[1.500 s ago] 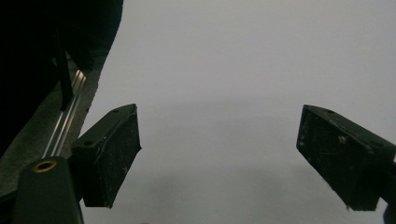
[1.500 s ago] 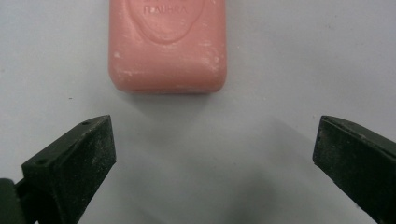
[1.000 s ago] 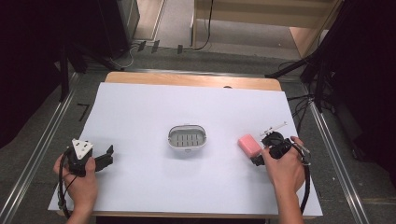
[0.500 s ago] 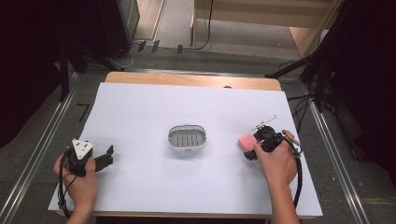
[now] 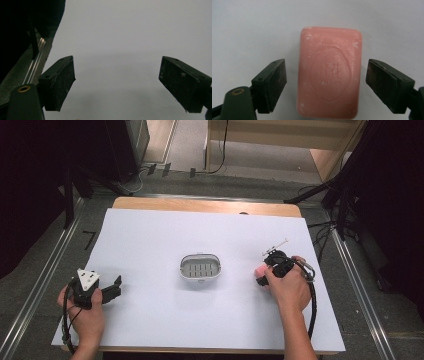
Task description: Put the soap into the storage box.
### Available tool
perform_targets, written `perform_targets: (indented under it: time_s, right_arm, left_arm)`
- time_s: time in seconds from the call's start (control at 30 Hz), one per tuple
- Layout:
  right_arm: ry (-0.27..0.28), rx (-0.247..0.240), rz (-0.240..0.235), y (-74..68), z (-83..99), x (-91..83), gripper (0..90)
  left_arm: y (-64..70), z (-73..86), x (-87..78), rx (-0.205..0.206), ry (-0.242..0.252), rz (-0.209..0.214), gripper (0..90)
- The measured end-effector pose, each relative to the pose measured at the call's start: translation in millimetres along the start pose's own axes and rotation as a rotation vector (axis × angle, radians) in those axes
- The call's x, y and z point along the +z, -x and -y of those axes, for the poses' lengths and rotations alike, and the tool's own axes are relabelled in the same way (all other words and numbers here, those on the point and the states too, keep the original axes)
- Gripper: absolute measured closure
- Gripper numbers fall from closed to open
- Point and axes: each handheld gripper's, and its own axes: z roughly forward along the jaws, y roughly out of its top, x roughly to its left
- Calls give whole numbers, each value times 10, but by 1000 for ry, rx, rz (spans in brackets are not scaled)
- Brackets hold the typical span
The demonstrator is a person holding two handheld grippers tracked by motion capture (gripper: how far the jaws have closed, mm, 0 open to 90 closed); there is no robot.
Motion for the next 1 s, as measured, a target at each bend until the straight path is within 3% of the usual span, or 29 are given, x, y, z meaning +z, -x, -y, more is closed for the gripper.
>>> perform_targets:
  time_s: [0.1,0.33,0.67,0.87,1.0]
  right_arm:
    - [-3,3,4,-2,-10,21,201]
    - [-21,19,-15,26,-25,62,350]
    - [-22,38,-26,43,-18,68,386]
    - [-8,-11,-19,31,-11,59,389]
    - [9,-37,-39,28,-15,27,390]
  left_arm:
    - [0,0,0,0,0,0,141]
    - [0,0,0,1,0,0,142]
    - [1,0,1,1,0,-1,141]
    - [2,-1,-1,2,-1,-1,142]
    - [4,-1,-1,2,-2,-2,141]
